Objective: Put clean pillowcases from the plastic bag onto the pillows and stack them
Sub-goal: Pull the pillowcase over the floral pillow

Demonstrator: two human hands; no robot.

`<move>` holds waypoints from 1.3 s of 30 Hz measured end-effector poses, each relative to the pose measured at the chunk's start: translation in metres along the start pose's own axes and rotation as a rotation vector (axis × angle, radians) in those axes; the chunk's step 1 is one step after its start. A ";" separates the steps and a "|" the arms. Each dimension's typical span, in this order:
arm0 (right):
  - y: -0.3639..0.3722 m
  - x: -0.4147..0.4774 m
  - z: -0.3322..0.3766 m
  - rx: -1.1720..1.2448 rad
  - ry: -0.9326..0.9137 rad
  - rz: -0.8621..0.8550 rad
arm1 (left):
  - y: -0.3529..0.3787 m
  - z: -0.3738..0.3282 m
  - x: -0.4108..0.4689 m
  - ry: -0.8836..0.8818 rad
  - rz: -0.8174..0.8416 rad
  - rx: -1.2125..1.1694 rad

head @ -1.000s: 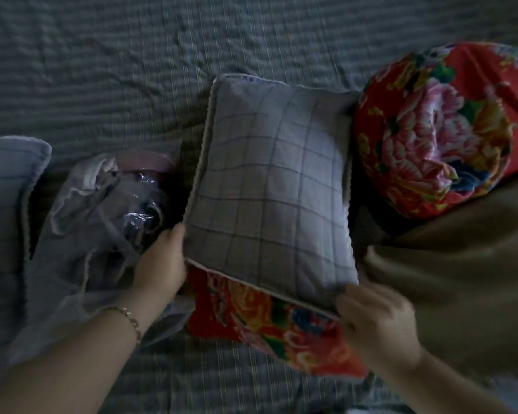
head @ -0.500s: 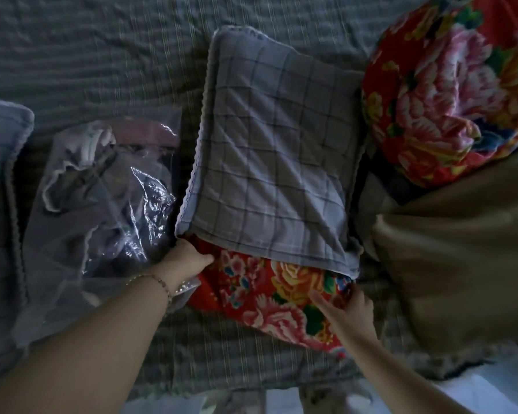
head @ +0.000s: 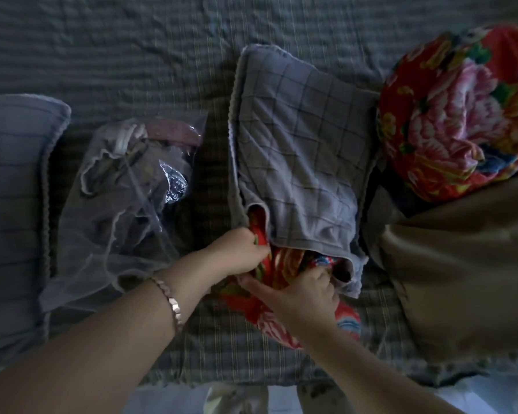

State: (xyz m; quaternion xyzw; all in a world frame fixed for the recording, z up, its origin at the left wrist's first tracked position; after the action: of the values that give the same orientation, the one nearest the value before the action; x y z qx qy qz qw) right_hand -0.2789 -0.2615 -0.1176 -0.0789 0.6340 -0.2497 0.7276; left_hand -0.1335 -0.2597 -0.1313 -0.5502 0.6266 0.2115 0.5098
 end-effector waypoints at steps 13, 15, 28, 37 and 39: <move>-0.003 0.051 -0.012 -0.088 -0.191 -0.067 | 0.037 0.050 0.009 0.103 -0.148 -0.145; -0.017 0.049 -0.021 -0.115 -0.195 -0.131 | 0.031 0.058 0.006 0.065 -0.213 -0.211; 0.018 0.025 -0.014 -0.112 0.057 -0.012 | 0.036 0.056 0.011 -0.117 -0.134 -0.656; -0.015 0.045 -0.026 0.029 0.005 -0.064 | 0.023 0.058 -0.003 -0.141 -0.252 -0.808; -0.045 0.039 -0.028 0.091 -0.048 -0.059 | -0.009 0.080 -0.019 -0.252 -0.585 -0.529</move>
State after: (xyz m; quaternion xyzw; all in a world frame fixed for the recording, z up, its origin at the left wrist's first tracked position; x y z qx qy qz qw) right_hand -0.3145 -0.3123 -0.1374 -0.0701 0.6018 -0.2975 0.7378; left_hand -0.0958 -0.1876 -0.1434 -0.7869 0.3007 0.2771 0.4622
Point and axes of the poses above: each hand's wrist, its own x-axis towards the middle knuckle, its own y-axis out of the palm, z = x × y, the point moved 7 cm from there along x, towards the middle knuckle, and after that the axes turned 5 degrees about z, right-handed, at the moved point
